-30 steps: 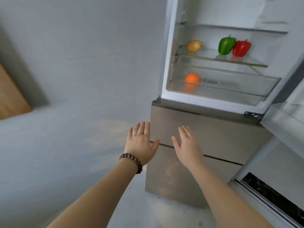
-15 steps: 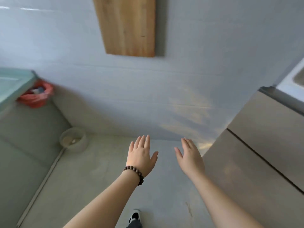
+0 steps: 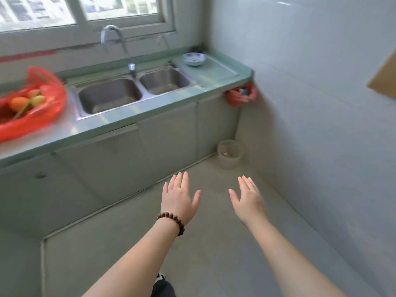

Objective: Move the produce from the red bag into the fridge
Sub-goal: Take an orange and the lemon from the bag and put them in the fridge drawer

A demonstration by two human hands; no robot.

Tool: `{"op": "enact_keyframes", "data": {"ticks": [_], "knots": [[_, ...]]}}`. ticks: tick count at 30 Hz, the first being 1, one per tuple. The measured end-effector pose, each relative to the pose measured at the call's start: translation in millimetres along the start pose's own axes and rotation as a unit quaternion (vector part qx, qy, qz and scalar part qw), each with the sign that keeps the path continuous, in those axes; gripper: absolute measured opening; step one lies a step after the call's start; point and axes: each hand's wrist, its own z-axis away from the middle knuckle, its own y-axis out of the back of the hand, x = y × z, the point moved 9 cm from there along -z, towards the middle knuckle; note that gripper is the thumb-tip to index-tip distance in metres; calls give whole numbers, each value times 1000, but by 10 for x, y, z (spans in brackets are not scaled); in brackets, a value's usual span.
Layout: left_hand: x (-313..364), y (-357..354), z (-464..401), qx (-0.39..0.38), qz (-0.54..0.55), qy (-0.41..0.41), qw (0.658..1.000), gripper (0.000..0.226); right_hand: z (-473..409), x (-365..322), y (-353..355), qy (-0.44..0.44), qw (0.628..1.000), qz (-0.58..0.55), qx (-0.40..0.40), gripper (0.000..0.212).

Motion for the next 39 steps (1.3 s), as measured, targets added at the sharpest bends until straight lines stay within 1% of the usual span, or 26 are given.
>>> {"op": "enact_keyframes", "data": {"ticks": [6, 12, 16, 22, 28, 35, 39], "knots": [[-1542, 682, -118, 60, -14, 129, 990, 70, -477, -1535, -831, 106, 992, -5, -71, 57], [-2993, 1354, -266, 112, -23, 219, 969, 70, -848, -3096, -1608, 200, 974, 0, -106, 57], [-3778, 1687, -294, 131, -31, 272, 953, 70, -981, -3897, -2057, 246, 961, 3, -125, 56], [-4576, 1923, -399, 137, -23, 322, 937, 70, -1235, -4702, -2628, 282, 945, 14, -162, 56], [-5223, 2037, -794, 144, -13, 346, 927, 71, -1680, -5339, -3106, 307, 936, 7, -174, 56], [-6028, 2334, -1723, 163, -16, 343, 925, 72, -2630, -6273, -3639, 336, 925, -27, -176, 57], [-6515, 2610, -2468, 169, -27, 361, 917, 71, -3339, -6863, -3885, 339, 922, -54, -179, 57]]}}
